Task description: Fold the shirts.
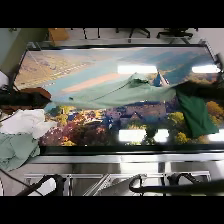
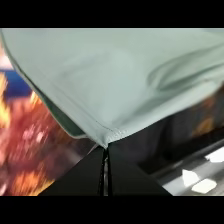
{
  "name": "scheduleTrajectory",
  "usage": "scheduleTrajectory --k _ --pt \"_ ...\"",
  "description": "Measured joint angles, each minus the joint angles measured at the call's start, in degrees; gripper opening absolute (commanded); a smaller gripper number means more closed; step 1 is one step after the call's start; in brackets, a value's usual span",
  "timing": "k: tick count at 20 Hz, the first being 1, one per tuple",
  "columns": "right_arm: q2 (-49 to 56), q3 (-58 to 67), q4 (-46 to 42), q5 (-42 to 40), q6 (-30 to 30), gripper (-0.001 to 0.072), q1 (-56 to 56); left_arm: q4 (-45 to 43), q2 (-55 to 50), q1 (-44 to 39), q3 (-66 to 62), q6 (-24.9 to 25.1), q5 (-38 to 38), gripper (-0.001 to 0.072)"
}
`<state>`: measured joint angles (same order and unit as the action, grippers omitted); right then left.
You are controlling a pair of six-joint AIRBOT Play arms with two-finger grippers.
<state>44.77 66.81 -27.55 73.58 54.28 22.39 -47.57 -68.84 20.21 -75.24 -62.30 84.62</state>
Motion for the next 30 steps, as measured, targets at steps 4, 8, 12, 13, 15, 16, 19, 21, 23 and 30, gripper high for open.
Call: scheduleTrajectory --k 4,8,12,13,15,16,19,21,23,30 --pt "-5.6 18.6 3.0 1.3 0.1 0.0029 5.3 10.5 13.6 0.0 -13.2 0.9 -5.4 0.0013" --pt "-7.4 35.8 2.8 -3.2 0.1 0.0029 7.2 8.9 24.0 0.0 -25.2 0.6 -15.6 0.0012" --pt "-7.4 45.0 -2.0 -6.6 0.1 0.0029 7.7 -3.7 28.8 0.0 -31.6 -2.9 -21.1 0.0012" --pt "-6.8 45.9 -2.5 -6.6 0.1 0.003 7.7 -6.6 28.9 0.0 -31.7 -3.3 -21.3 0.0012" --pt "-4.2 46.5 -1.9 -5.3 0.1 0.003 7.8 -8.9 27.8 0.0 -30.2 -3.8 -20.5 0.0012" --pt "-2.4 46.0 -0.7 -4.0 0.0 0.0029 7.8 -9.4 26.5 -0.2 -28.5 -3.9 -19.5 0.0012" --pt "5.0 40.8 3.0 -0.4 -1.6 0.003 6.5 -9.4 19.9 -2.5 -21.2 -2.8 -17.7 0.0012" --pt "10.7 35.2 3.6 0.3 -3.0 0.003 4.1 -9.1 14.0 -5.0 -16.0 -1.6 -17.8 0.0013" --pt "17.3 29.6 3.2 -0.1 -4.5 0.003 1.6 -9.0 6.7 -7.5 -11.2 -0.6 -18.7 0.0012" --pt "40.6 23.7 3.0 -9.3 -8.5 0.0029 -3.2 -8.4 -20.3 -11.3 -10.1 1.2 -24.9 0.0013"
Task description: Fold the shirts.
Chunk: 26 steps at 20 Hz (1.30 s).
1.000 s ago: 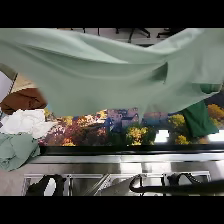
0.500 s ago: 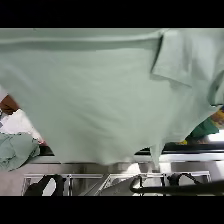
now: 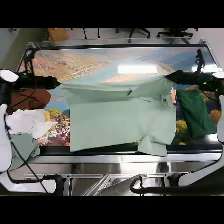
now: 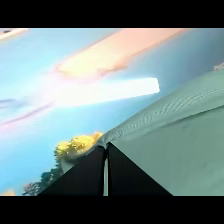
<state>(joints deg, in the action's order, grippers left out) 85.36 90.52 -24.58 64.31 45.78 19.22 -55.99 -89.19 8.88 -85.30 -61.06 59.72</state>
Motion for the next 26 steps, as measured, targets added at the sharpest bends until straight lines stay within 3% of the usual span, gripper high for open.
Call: scheduleTrajectory --k 6,15,16,17,18,21,23,26 --pt "7.1 2.8 -6.5 -3.5 -0.9 0.0029 -0.4 -1.2 -13.3 -0.5 -8.8 -3.5 4.8 0.0013" --pt "8.2 3.4 -19.0 -5.1 1.1 0.0031 -0.1 -10.0 -20.1 -3.2 -11.0 -9.5 10.3 0.0014" --pt "8.2 3.4 -19.4 -5.1 1.1 0.0046 -0.1 -10.3 -20.5 -3.8 -11.0 -9.5 10.6 0.0052" --pt "8.2 3.4 -19.6 -5.0 1.3 0.0172 -0.2 -10.6 -20.7 -4.2 -11.0 -9.7 10.9 0.0314" --pt "8.1 3.4 -20.0 -4.7 1.5 0.0282 -0.2 -10.7 -20.9 -4.6 -11.2 -9.9 11.3 0.0629" --pt "6.0 3.4 -20.3 -2.6 2.6 0.03 0.0 -10.7 -20.8 -4.9 -13.2 -11.9 14.5 0.0656" --pt "2.6 3.4 -20.6 -0.3 5.0 0.0383 0.8 -10.6 -20.2 -4.3 -16.2 -14.1 18.7 0.0656" --pt "-3.8 2.8 -23.8 3.7 11.6 0.0372 3.5 -10.1 -17.1 -2.8 -16.8 -16.2 25.5 0.0655"
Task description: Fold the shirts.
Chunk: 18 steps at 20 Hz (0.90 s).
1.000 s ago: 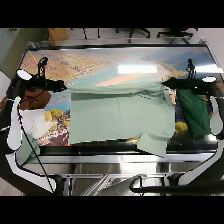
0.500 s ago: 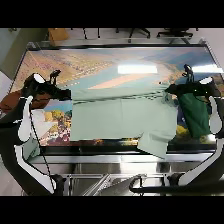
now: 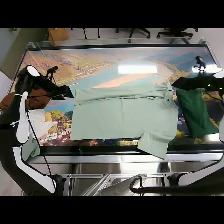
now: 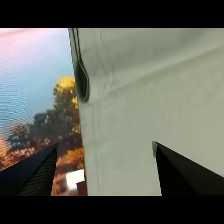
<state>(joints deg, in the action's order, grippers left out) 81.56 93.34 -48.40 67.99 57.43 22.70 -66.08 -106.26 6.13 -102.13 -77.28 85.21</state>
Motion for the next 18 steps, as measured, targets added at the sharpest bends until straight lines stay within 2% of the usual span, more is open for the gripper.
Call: scheduleTrajectory --k 3,7,8,9,10,12,13,14,15,18 --pt "-6.6 -5.3 -3.8 5.2 6.7 0.0371 3.4 0.1 6.4 1.2 10.3 -0.8 1.8 0.0656" --pt "-15.9 -18.0 -8.7 9.4 13.7 0.0374 9.3 1.6 14.9 1.3 32.3 -0.2 -3.5 0.0655" --pt "-18.0 -21.1 -9.3 9.9 14.9 0.0394 10.8 2.6 16.3 1.1 37.1 0.5 -5.6 0.0656" --pt "-20.1 -24.3 -9.7 9.9 16.0 0.0471 12.5 3.8 17.3 0.8 41.7 1.4 -7.9 0.0655" --pt "-21.7 -26.9 -10.1 9.7 16.9 0.052 13.7 4.9 17.9 0.4 45.1 2.2 -10.0 0.0655" --pt "-24.5 -32.7 -10.5 9.5 18.6 0.0515 15.6 7.5 18.3 -0.4 49.5 3.5 -12.4 0.0654" --pt "-25.5 -35.3 -10.6 9.5 19.1 0.0515 16.2 8.5 18.1 -0.8 50.7 3.9 -13.0 0.0462" --pt "-26.1 -37.8 -10.6 9.3 19.4 0.0505 16.5 8.5 17.6 -1.2 51.3 4.4 -13.7 0.0154" --pt "-26.8 -40.5 -10.4 9.3 19.6 0.0505 16.8 8.0 17.0 -1.4 51.5 4.9 -14.0 0.0018" --pt "-28.6 -47.9 -9.2 9.5 19.7 0.0505 16.9 7.6 16.5 -2.0 50.1 6.0 -13.9 0.0017"
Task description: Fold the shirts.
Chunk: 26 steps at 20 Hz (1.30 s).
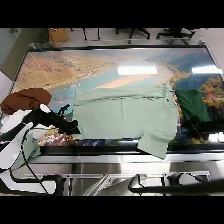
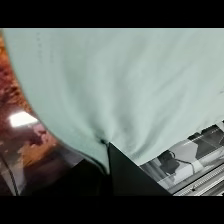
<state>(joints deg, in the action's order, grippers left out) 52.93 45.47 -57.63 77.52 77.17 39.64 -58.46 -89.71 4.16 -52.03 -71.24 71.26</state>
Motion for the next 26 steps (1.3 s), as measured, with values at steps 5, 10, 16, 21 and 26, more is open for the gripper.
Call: scheduleTrajectory --k 5,10,16,21,26 --pt "-2.1 -10.8 1.7 -1.1 -0.2 0.0504 -2.5 -1.6 0.9 -0.2 -3.0 0.8 -2.1 0.0017" --pt "-1.3 -16.1 5.7 -4.6 -1.4 0.0366 -8.4 -0.9 1.2 -0.1 -3.8 0.8 -0.6 0.0017" --pt "0.2 -17.2 13.7 -7.4 -7.9 0.0031 -10.8 -0.6 1.3 0.3 -4.0 1.2 0.2 0.0017" --pt "-3.1 -17.3 14.4 -3.4 -8.9 0.003 -11.0 -0.5 1.6 1.3 -4.0 1.6 3.2 0.0015" --pt "-11.8 -17.3 0.4 0.7 1.6 0.0029 -11.0 -4.6 7.2 6.3 0.6 1.3 7.3 0.0014"
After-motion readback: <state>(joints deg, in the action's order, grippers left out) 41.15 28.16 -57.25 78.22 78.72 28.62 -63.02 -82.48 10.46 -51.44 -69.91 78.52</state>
